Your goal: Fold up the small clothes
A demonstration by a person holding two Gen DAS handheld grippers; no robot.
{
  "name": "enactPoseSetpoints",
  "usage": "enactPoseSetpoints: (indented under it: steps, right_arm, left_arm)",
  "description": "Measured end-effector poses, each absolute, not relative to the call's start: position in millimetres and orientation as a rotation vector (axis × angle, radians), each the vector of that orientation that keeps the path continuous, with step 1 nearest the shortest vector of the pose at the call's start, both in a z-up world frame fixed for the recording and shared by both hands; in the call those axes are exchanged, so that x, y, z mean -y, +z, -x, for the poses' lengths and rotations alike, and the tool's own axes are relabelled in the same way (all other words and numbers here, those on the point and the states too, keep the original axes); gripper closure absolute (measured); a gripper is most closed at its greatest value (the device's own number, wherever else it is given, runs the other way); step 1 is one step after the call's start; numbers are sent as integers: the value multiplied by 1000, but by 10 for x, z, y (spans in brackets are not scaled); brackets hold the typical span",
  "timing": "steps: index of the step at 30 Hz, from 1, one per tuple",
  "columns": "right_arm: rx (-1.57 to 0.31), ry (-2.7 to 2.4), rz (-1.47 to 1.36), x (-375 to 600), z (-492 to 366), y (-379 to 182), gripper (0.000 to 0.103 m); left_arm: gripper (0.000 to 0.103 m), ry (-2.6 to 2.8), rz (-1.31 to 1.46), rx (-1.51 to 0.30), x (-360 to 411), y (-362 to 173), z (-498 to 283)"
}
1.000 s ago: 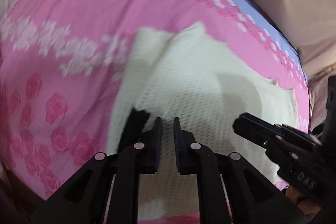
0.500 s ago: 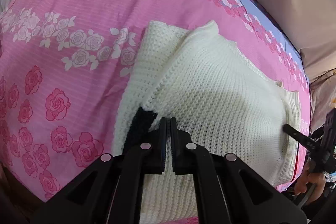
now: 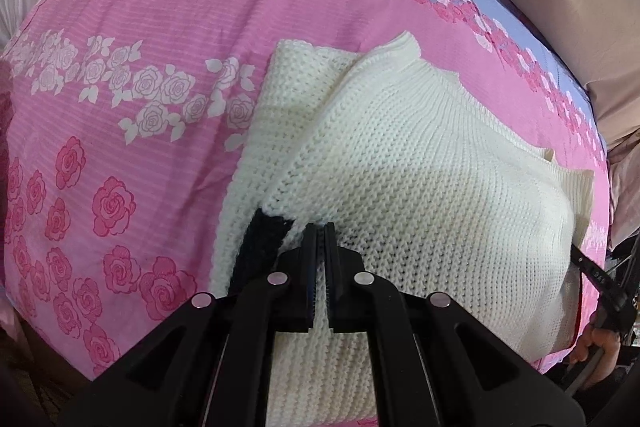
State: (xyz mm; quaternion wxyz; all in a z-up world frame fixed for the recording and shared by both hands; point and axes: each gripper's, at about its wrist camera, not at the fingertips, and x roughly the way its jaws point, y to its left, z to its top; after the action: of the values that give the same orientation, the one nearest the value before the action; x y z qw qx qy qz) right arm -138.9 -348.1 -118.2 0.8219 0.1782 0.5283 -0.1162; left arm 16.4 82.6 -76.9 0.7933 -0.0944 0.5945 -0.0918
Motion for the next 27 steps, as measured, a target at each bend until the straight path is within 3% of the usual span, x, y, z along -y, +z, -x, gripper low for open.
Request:
enactPoseSetpoints:
  steps: [4, 6, 9, 11, 20, 25, 27]
  right_arm:
    - [-1060, -289, -471, 3534, 1537, -933, 101]
    - [-1019, -259, -450, 3444, 1578, -687, 98]
    - [-996, -137, -413, 3101, 1543, -422, 97]
    - [-1007, -66, -388, 2805, 1446, -372, 97]
    - [-1150, 142, -287, 1735, 822, -717, 97]
    - [-1229, 125, -264, 1639, 733, -1073, 100]
    - [-1225, 126, -246, 1620, 747, -1062, 100]
  left_arm:
    - [99, -215, 322, -1266, -971, -679, -142]
    - [92, -208, 358, -1205, -1098, -524, -47]
    - [57, -150, 329, -1150, -1243, -382, 76]
    - [51, -106, 342, -1159, -1357, -400, 121]
    - [42, -154, 513, -1323, -1445, -865, 73]
    - [24, -175, 576, -1334, -1402, -964, 89]
    - [22, -151, 576, -1320, -1370, -958, 91]
